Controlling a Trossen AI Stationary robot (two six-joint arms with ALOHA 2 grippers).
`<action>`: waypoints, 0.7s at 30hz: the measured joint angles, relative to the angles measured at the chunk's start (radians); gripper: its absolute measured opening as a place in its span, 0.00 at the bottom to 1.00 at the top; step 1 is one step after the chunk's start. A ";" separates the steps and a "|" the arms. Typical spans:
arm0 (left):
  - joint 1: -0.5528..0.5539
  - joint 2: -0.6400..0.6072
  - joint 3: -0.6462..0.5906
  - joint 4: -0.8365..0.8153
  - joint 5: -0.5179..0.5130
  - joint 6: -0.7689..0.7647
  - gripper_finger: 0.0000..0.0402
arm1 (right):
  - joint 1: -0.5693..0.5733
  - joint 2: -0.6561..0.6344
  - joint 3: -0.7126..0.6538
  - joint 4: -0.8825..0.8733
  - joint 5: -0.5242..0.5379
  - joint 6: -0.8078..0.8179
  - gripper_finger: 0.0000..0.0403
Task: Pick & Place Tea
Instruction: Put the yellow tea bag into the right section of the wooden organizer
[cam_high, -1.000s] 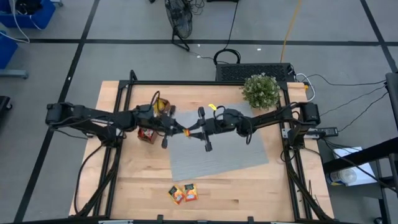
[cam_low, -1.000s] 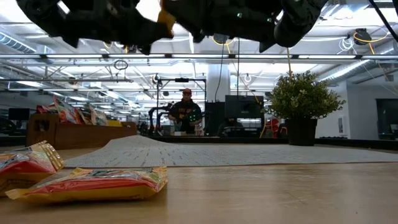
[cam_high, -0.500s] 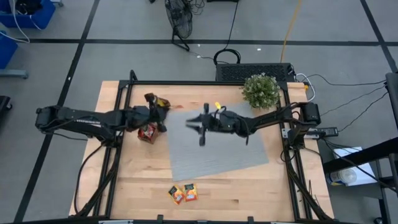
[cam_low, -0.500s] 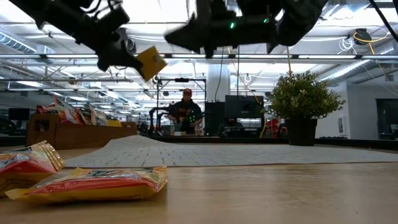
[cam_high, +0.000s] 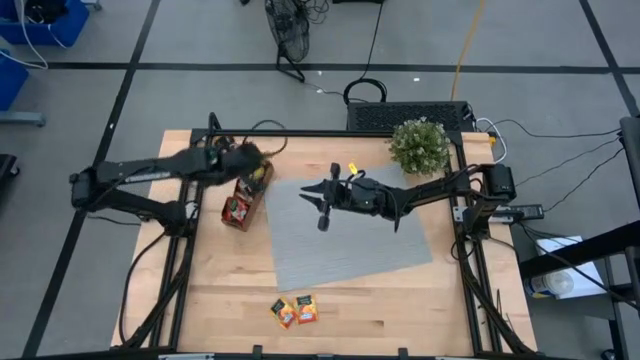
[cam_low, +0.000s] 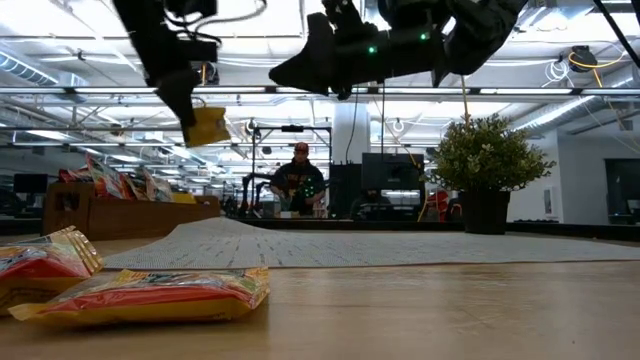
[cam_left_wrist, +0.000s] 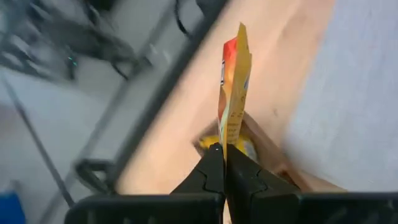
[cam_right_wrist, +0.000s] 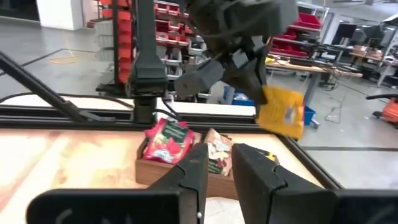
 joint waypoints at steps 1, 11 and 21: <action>0.026 0.034 0.037 -0.039 0.041 -0.017 0.01 | 0.000 0.000 0.000 0.000 0.000 0.000 0.15; 0.220 0.369 0.268 -0.414 0.271 0.052 0.01 | 0.001 0.000 0.000 -0.050 0.003 0.050 0.15; 0.274 0.504 0.366 -0.508 0.335 0.276 0.01 | 0.001 0.001 0.000 -0.093 0.002 0.050 0.15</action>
